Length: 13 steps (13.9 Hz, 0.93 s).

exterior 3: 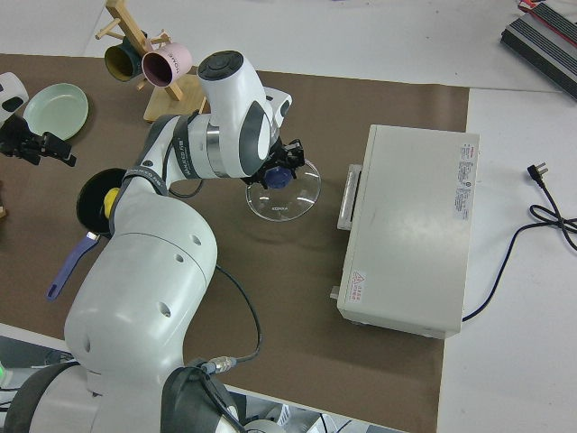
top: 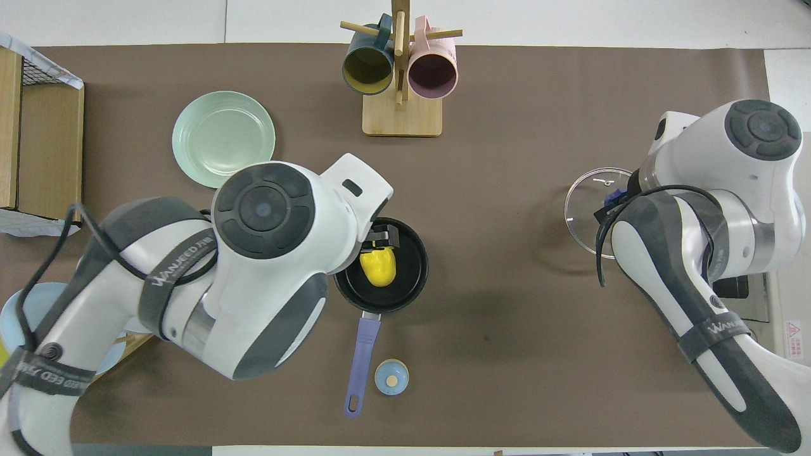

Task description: Transfer potato from pot to plate

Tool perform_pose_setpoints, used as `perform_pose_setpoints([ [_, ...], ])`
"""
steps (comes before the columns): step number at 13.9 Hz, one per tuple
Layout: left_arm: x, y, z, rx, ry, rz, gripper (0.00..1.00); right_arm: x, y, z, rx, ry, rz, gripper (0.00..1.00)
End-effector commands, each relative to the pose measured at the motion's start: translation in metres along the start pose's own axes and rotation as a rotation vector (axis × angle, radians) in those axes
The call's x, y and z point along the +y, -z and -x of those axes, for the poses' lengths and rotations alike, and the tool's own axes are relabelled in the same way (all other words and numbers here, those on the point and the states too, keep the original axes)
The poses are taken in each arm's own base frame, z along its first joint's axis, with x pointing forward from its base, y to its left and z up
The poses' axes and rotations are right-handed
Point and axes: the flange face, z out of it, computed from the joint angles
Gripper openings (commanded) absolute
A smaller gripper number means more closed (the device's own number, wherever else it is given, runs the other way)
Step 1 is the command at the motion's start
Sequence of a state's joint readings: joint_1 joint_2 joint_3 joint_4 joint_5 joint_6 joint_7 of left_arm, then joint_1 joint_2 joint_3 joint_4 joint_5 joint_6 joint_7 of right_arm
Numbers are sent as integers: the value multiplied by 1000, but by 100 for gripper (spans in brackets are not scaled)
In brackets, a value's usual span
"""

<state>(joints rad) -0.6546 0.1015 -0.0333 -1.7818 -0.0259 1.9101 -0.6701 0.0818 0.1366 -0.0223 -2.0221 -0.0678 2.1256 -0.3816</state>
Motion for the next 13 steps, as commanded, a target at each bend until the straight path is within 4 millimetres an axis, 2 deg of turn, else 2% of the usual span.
perform_pose_setpoints([
  [1,24,-43,9,-21,21,-21,100,-3,-22,33,85,3,34,0],
  [4,29,-73,27,-31,19,-34,100,-4,-37,37,116,2,44,0],
  [6,26,-89,32,-22,7,-50,100,7,-47,46,99,-28,36,0],
  [8,26,-93,32,-9,7,-39,100,7,-55,48,86,-37,28,2],
  [9,25,-98,32,-5,7,-35,100,7,-60,49,74,-40,22,6],
  [10,24,-106,34,5,7,-26,100,6,-61,49,70,-38,20,21],
  [11,22,-114,36,8,7,-24,100,8,-58,47,72,-37,21,64],
  [12,24,-116,38,13,-2,-23,100,10,-54,45,73,-44,16,100],
  [13,23,-118,39,21,-13,-35,100,13,-41,38,72,-47,13,100],
])
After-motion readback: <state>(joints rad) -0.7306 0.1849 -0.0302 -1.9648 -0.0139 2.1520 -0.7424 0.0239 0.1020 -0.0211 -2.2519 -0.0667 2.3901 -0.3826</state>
